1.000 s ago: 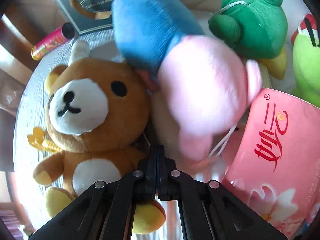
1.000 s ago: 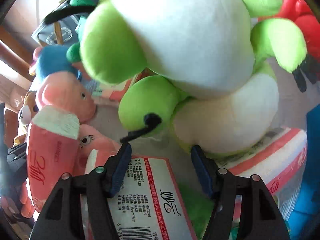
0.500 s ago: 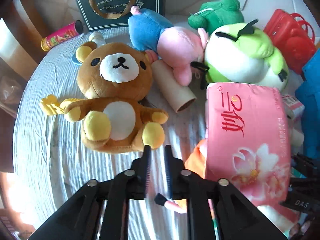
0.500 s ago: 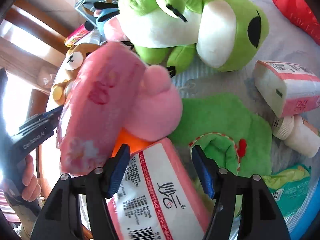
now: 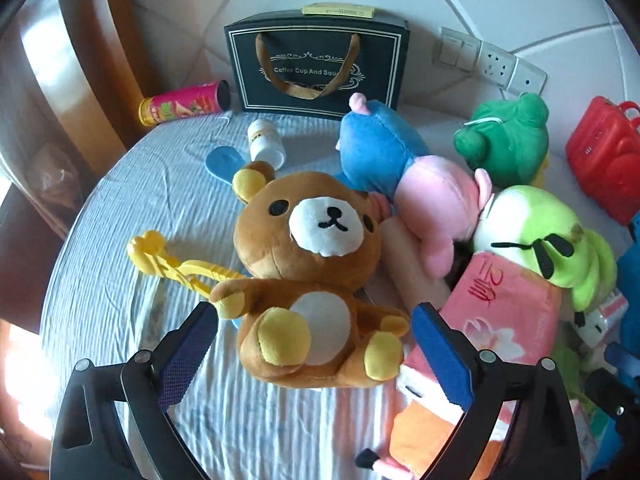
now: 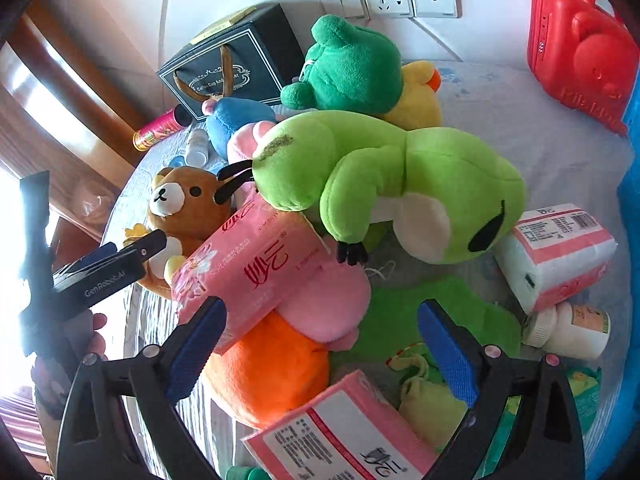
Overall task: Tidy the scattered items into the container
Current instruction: 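Grasp the brown teddy bear with the left tool and set it aside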
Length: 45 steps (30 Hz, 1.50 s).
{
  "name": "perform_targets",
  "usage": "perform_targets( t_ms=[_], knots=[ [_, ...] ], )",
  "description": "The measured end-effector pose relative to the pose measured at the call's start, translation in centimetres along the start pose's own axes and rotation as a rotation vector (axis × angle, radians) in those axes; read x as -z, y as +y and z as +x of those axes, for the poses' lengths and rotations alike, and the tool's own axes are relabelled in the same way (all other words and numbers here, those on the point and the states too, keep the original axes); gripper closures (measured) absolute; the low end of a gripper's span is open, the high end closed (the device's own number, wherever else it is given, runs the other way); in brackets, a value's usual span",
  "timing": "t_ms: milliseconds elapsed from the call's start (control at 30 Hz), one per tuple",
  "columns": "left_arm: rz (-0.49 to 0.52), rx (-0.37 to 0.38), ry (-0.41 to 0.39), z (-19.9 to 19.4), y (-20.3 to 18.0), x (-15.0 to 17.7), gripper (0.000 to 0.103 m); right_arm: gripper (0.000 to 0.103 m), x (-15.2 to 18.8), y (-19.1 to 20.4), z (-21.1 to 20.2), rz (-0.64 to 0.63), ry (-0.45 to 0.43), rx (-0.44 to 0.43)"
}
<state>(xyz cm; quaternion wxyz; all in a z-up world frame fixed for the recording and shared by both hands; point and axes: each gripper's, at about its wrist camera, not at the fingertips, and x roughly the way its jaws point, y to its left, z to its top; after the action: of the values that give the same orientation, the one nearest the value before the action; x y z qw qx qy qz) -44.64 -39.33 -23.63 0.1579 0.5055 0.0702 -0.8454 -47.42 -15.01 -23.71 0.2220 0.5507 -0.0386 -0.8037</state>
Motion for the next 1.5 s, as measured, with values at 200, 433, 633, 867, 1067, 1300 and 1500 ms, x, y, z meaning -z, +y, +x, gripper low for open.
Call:
perform_targets(
  t_ms=[200,433,633,867,1067,1300,1500],
  knots=[
    [0.050,0.014,0.073,4.6,-1.1,-0.6,0.004,0.000,-2.4,-0.1,5.2,0.031,0.038,0.022],
    [0.048,-0.011,0.058,6.6,-0.2,-1.2,0.014,0.000,-3.1,-1.5,10.8,0.127,0.172,-0.112],
    [0.039,-0.062,0.083,4.6,1.7,1.8,0.023,0.000,0.1,2.9,11.9,-0.038,0.275,-0.014],
    [-0.016,-0.054,0.127,0.2,6.4,7.9,0.023,0.000,5.7,7.4,9.1,-0.162,0.292,-0.029],
    [-0.080,0.050,0.044,-6.2,7.7,10.0,0.022,0.000,6.6,7.4,-0.6,-0.132,0.048,-0.034],
    [0.039,0.127,0.012,-9.8,2.5,12.4,0.021,0.000,9.8,4.5,-6.5,-0.099,-0.049,0.087],
    [0.135,0.172,0.056,-10.1,-2.7,14.9,0.021,0.000,12.7,1.7,-7.9,-0.045,-0.058,0.145]
  ],
)
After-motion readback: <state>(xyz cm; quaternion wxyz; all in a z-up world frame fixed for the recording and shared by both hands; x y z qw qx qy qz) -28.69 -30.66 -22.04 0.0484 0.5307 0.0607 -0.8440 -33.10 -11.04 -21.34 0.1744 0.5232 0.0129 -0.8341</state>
